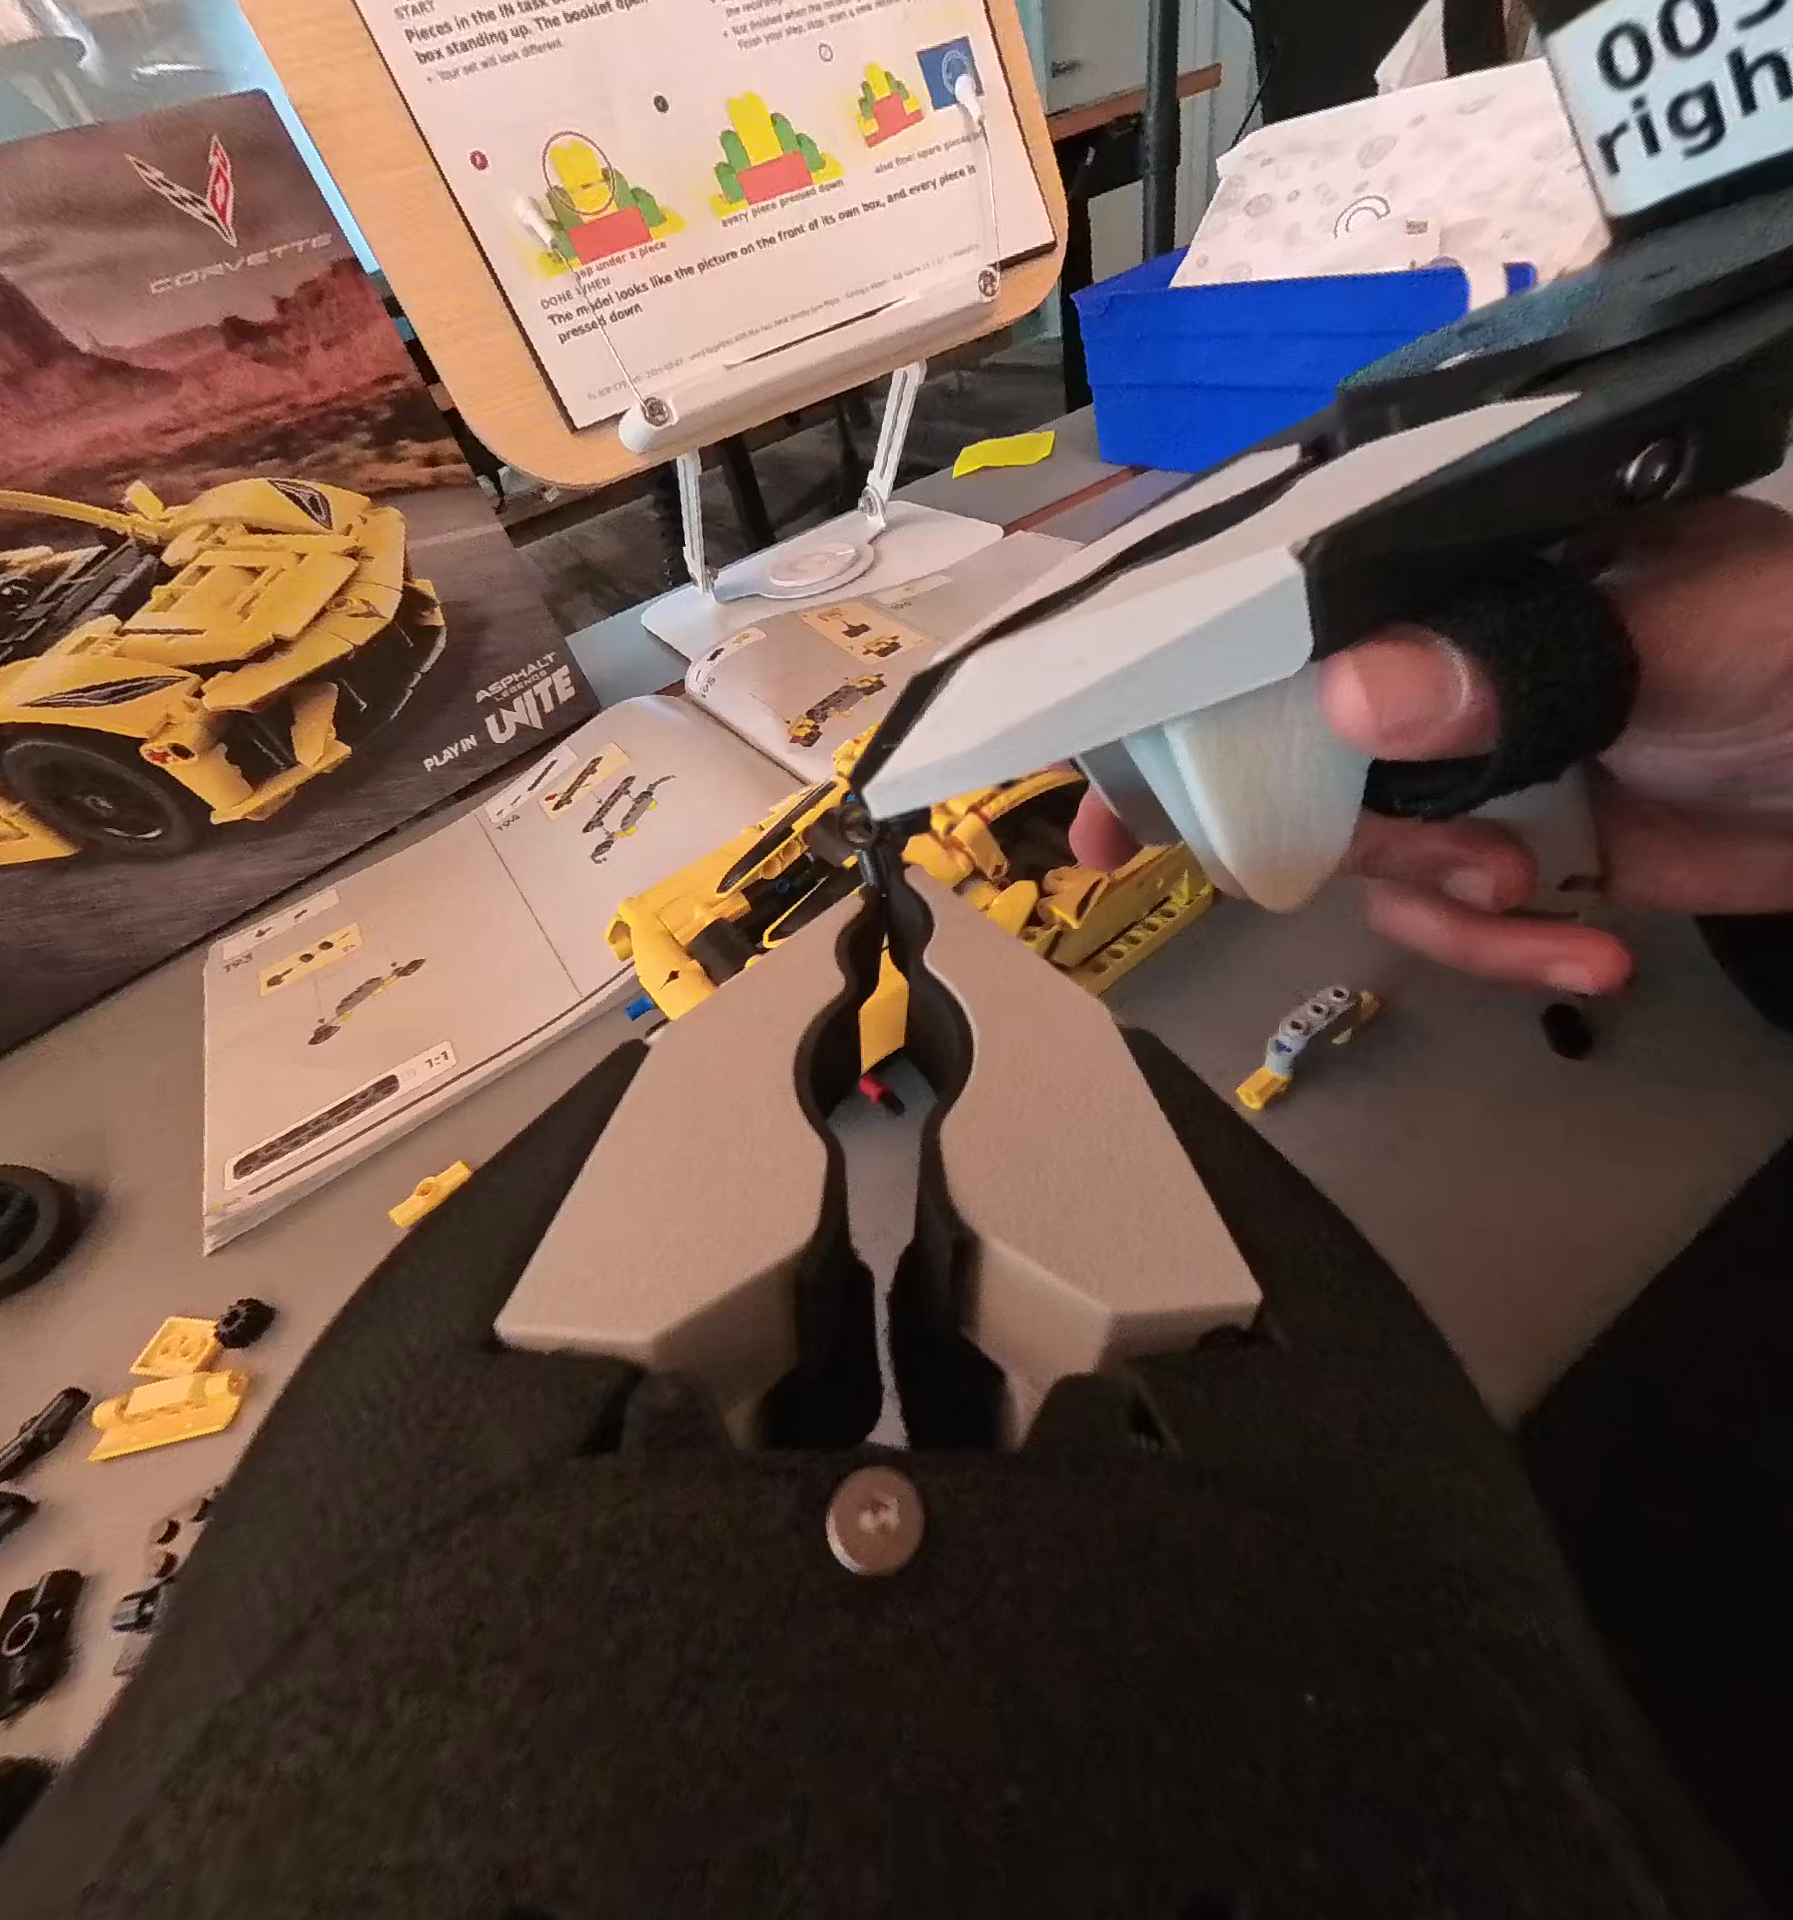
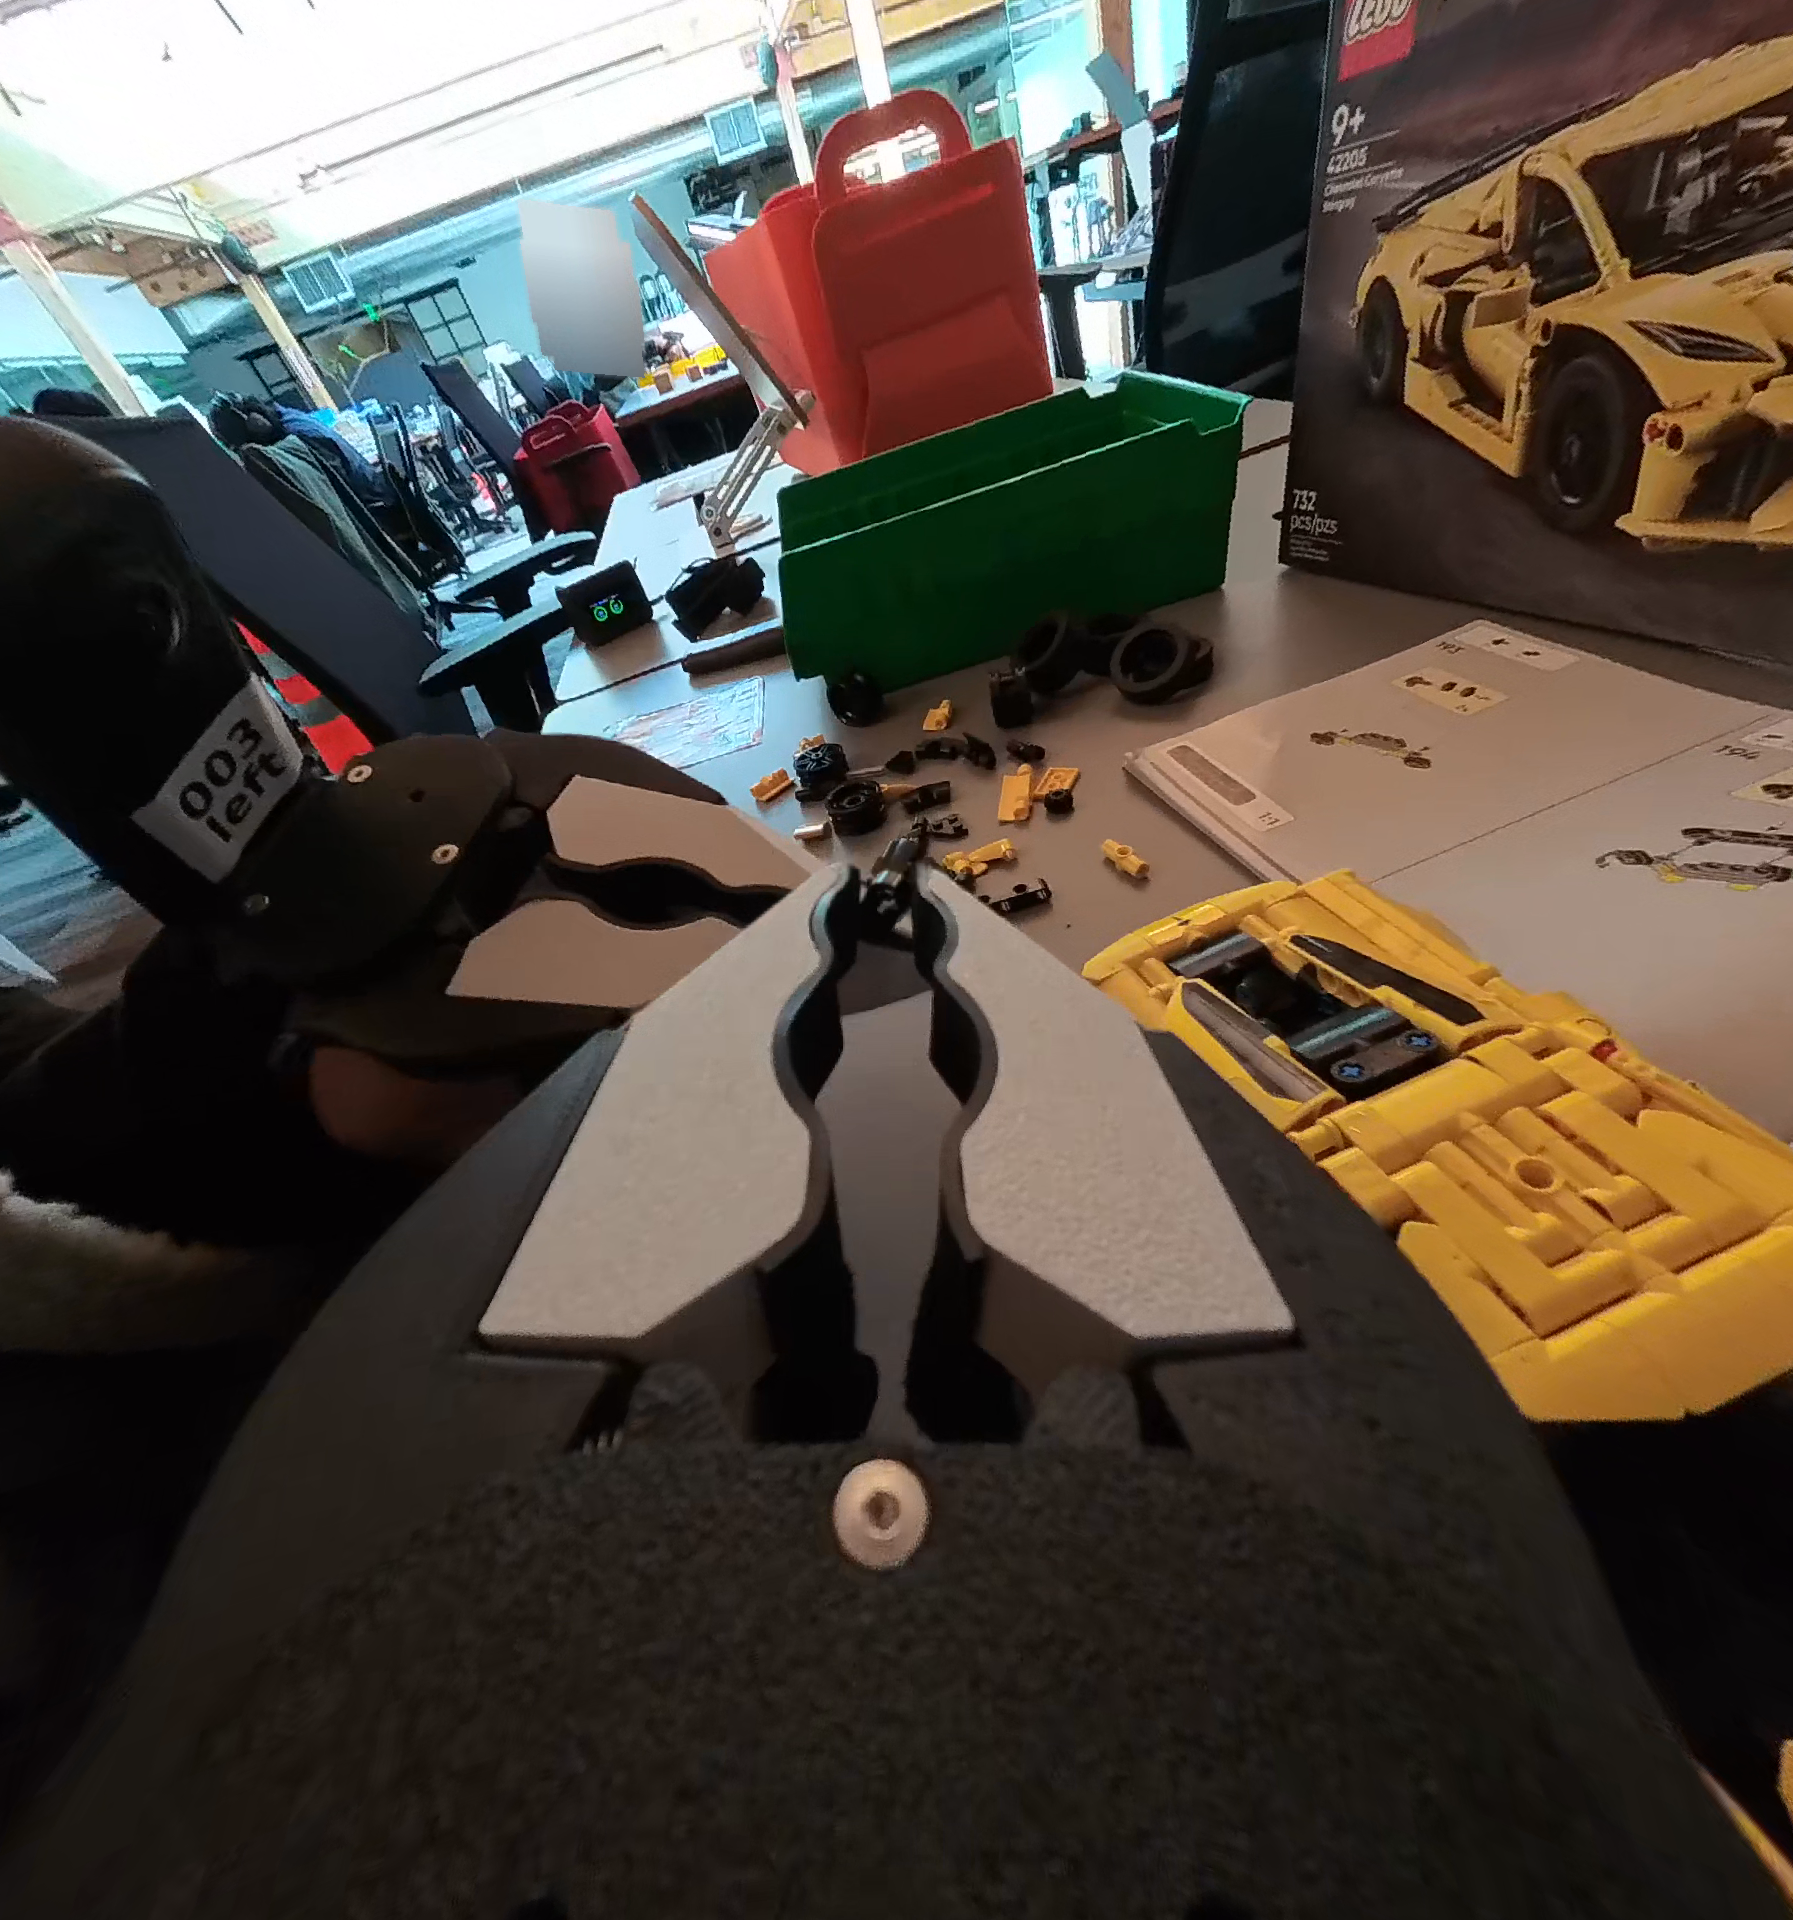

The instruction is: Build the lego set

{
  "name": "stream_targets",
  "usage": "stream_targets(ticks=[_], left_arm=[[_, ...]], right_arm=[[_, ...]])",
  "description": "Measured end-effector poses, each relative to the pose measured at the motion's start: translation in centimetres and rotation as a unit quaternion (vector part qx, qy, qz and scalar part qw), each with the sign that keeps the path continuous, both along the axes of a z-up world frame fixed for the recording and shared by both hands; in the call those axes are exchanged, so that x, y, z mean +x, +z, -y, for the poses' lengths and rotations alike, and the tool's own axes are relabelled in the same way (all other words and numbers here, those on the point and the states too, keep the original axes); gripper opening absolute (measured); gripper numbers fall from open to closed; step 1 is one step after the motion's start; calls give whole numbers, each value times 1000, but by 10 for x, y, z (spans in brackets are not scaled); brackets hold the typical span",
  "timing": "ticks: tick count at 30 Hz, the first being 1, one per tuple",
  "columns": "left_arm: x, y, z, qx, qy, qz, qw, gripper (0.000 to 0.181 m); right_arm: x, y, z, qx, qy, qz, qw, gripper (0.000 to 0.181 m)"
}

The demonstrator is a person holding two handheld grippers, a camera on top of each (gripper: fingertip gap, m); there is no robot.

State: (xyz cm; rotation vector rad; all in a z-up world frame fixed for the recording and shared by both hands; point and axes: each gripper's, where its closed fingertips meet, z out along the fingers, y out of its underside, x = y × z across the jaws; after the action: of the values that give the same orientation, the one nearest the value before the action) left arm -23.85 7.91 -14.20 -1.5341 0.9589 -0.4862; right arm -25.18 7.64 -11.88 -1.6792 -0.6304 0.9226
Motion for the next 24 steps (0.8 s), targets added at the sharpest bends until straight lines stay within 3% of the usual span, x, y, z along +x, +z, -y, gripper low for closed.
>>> stream_targets(ticks=[7,11,14,17,20,24], left_arm=[[-2,4,-4,17,19,5,1000,2],[-4,7,-6,20,28,13,999,17],[-1,9,-2,54,21,-2,998,4],[-1,10,-1,77,18,-18,997,3],[0,13,4,65,-8,0,998,3],[7,25,24,23,-93,74,993,3]], right_arm=[[1,0,-1,-17,3,-16,1000,6],[2,-3,-2,-16,-5,0,1000,5],[1,-1,-1,-19,1,-7,1000,6],[2,-1,1,-28,13,-13,999,6],[3,5,7,-24,49,-31,998,7],[11,22,24,-40,147,-109,982,24]])
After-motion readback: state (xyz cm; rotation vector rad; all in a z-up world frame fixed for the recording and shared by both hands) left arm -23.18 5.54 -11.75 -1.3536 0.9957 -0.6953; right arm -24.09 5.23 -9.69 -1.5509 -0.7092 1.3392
